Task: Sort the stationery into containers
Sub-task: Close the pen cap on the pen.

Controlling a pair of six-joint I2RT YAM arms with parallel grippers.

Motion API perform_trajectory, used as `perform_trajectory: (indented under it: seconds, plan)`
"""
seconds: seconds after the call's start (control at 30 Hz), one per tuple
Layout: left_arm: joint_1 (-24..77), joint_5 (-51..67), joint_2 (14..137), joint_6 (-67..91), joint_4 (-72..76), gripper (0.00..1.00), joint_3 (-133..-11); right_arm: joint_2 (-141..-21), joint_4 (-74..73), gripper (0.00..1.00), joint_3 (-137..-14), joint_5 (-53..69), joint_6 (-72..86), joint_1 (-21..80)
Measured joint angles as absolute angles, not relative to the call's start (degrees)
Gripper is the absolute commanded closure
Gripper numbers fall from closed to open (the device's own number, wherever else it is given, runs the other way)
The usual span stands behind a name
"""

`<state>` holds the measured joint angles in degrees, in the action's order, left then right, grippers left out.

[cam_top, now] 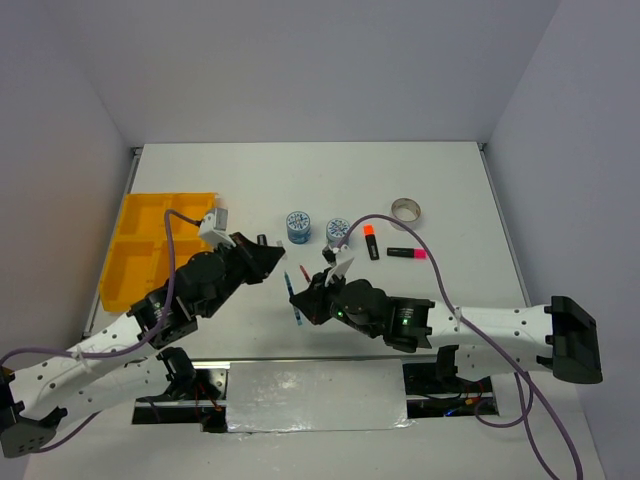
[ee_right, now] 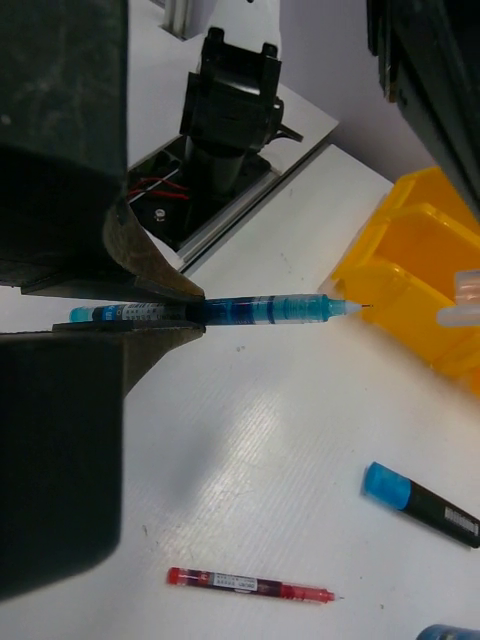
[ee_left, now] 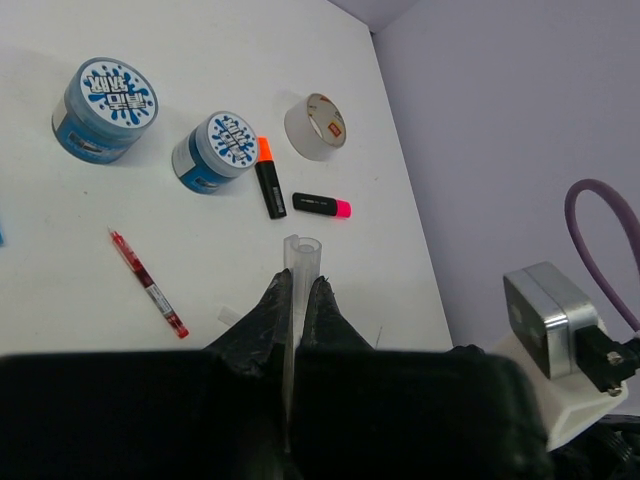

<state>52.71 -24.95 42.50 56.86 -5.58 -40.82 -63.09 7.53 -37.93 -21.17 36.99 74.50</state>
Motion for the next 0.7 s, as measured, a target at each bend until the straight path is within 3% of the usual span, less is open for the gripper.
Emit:
perform_trajectory:
  seconds: [0.7]
  plan:
    - [52.7,-22.8,44.1,56.7,-4.3,1.00,-39.8,-61.2,5.0,1.00,-38.2,-24.5,35.9,74.5]
